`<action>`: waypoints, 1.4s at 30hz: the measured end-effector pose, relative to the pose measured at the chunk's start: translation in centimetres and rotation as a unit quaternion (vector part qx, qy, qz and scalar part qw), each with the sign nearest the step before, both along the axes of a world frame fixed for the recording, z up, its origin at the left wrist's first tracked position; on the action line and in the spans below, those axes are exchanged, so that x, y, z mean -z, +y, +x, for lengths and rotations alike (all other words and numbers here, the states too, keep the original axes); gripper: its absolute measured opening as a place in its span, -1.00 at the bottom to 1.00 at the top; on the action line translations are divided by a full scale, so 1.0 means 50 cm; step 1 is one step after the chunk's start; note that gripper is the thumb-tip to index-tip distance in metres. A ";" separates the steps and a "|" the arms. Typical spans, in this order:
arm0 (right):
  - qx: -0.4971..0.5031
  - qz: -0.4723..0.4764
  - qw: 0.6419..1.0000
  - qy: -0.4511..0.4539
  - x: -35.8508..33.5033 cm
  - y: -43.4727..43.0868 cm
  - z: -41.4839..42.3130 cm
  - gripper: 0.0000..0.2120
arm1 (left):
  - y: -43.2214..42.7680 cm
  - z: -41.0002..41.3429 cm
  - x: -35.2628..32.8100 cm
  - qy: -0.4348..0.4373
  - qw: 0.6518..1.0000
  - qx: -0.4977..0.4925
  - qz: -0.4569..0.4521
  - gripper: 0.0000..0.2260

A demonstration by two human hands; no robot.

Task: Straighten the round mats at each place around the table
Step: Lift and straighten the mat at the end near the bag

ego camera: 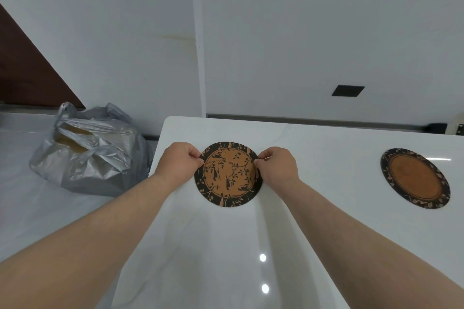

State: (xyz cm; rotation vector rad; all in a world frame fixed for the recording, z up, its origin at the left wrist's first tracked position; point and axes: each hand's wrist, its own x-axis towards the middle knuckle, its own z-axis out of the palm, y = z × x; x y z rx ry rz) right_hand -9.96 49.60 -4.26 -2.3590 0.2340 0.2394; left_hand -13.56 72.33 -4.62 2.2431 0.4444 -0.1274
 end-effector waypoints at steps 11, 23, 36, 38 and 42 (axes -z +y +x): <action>-0.002 -0.055 0.998 -0.028 -0.004 -0.034 0.021 -0.88 | -0.039 0.038 -0.002 -0.011 0.998 0.037 0.053 -0.96; -0.296 -0.235 0.925 -0.041 -0.003 -0.119 -0.013 -0.01 | 0.013 -0.034 0.012 0.025 0.927 0.261 0.268 0.03; -0.327 -0.252 0.910 -0.039 -0.004 -0.119 -0.009 0.04 | -0.015 -0.023 0.013 0.050 0.919 0.259 0.292 0.02; -0.324 -0.251 0.911 -0.040 -0.003 -0.118 -0.009 0.03 | -0.016 -0.022 0.013 0.051 0.920 0.258 0.291 0.02; -0.320 -0.250 0.913 -0.038 -0.003 -0.118 -0.008 0.04 | -0.016 -0.021 0.010 0.055 0.921 0.257 0.288 0.02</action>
